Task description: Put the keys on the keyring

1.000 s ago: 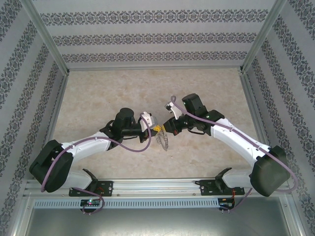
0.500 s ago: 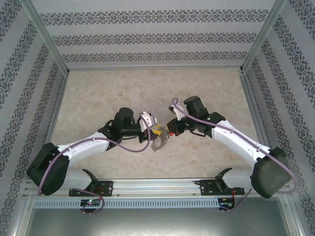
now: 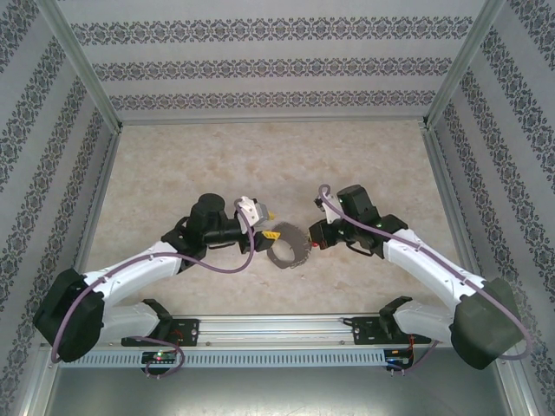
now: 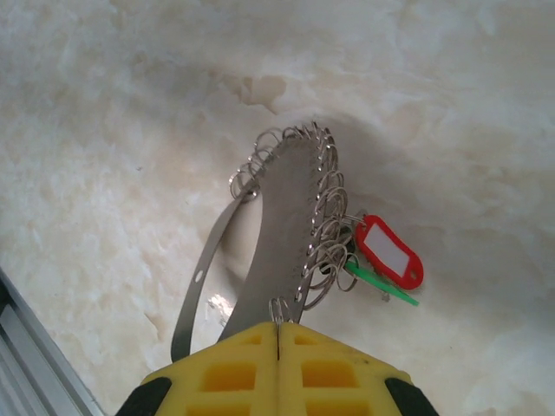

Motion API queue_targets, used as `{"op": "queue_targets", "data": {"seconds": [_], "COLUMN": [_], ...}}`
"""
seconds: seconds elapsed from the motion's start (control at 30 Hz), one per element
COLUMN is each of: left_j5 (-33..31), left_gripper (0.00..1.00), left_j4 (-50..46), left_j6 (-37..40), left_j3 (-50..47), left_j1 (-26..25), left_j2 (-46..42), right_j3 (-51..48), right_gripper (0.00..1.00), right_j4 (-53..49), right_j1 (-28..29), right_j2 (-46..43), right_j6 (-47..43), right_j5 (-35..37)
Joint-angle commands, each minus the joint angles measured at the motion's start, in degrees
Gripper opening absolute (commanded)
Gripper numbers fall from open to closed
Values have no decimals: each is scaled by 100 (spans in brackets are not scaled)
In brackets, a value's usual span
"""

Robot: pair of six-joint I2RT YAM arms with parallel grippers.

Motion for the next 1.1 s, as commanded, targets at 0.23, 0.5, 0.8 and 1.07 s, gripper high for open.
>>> {"op": "queue_targets", "data": {"seconds": [0.23, 0.5, 0.8, 1.07], "left_j5": [-617, -1266, -2047, -2520], "left_gripper": [55, 61, 69, 74], "left_j4": [105, -177, -486, -808], "left_j6": [-928, -1521, -1987, -2074], "left_j3": [-265, -361, -438, -732], "left_j1": [-53, -54, -53, -45], "left_j2": [-489, -854, -1292, -1851], "right_j3": [-583, -545, -279, -885], "right_gripper": [0, 0, 0, 1], "right_j4": [421, 503, 726, 419], "right_j1": [-32, 491, 1168, 1090], "right_j2": [-41, 220, 680, 438], "right_j6": [619, 840, 1370, 1840], "right_j5": [-117, -57, 422, 1361]}}
